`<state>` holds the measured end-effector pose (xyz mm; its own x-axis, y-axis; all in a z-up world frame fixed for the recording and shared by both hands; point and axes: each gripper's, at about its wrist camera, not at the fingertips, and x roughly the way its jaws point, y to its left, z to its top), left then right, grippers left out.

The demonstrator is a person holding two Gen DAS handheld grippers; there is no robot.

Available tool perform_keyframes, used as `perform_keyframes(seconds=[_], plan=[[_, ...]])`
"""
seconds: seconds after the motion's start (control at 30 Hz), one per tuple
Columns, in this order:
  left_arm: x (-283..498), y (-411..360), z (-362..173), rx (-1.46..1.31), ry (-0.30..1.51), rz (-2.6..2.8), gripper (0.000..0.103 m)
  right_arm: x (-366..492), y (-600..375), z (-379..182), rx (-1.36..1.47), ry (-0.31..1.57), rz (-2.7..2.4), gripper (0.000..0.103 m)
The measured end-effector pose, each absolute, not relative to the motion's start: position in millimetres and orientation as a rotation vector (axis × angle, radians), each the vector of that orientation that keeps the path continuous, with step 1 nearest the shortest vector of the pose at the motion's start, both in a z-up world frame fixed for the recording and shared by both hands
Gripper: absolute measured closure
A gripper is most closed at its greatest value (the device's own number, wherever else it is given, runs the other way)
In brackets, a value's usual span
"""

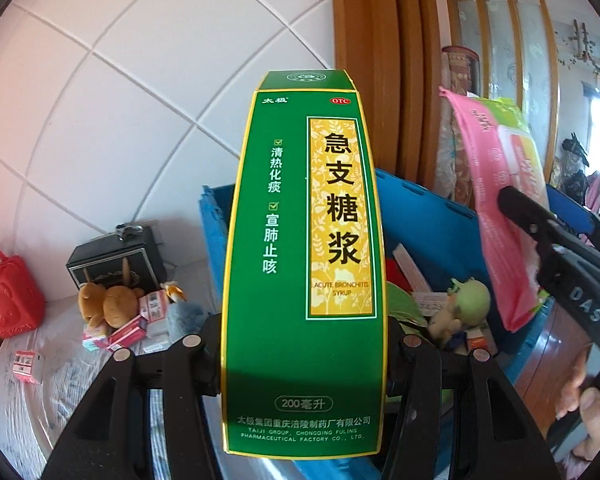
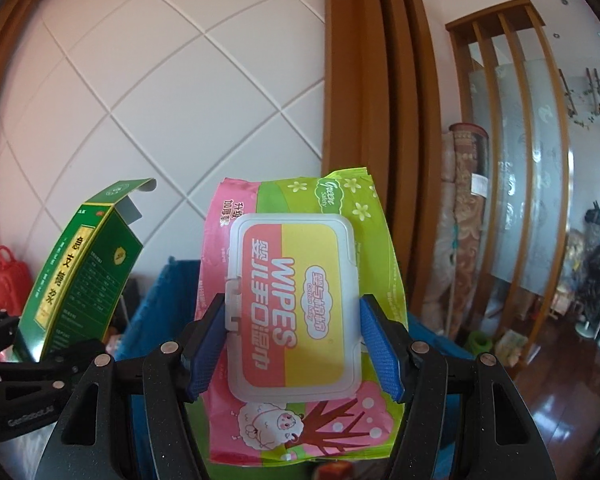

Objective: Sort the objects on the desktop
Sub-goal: 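Lift the syrup box and wipes pack and carry both over the blue crate, then open both grippers to drop the syrup box and wipes into the crate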

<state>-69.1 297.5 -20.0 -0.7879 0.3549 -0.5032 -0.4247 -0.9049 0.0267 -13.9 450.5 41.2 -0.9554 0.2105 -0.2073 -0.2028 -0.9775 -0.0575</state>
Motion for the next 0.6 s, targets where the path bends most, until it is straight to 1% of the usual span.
perform_keyframes(seconds=[0.23, 0.43, 0.6], plan=[[-63.1, 352.8, -28.5, -0.798, 0.265, 2.596, 0.050, -32.4, 489.7, 11.8, -0.415, -0.035, 2.886, 0.038], [-57.9, 378.4, -32.7, -0.825, 0.308, 2.606, 0.049, -42.9, 517.4, -10.5, -0.494, -0.019, 2.874, 0.038], [-59.9, 383.9, -35.0, -0.845, 0.292, 2.623, 0.042, -47.2, 527.0, -18.8, -0.535, -0.014, 2.875, 0.038]])
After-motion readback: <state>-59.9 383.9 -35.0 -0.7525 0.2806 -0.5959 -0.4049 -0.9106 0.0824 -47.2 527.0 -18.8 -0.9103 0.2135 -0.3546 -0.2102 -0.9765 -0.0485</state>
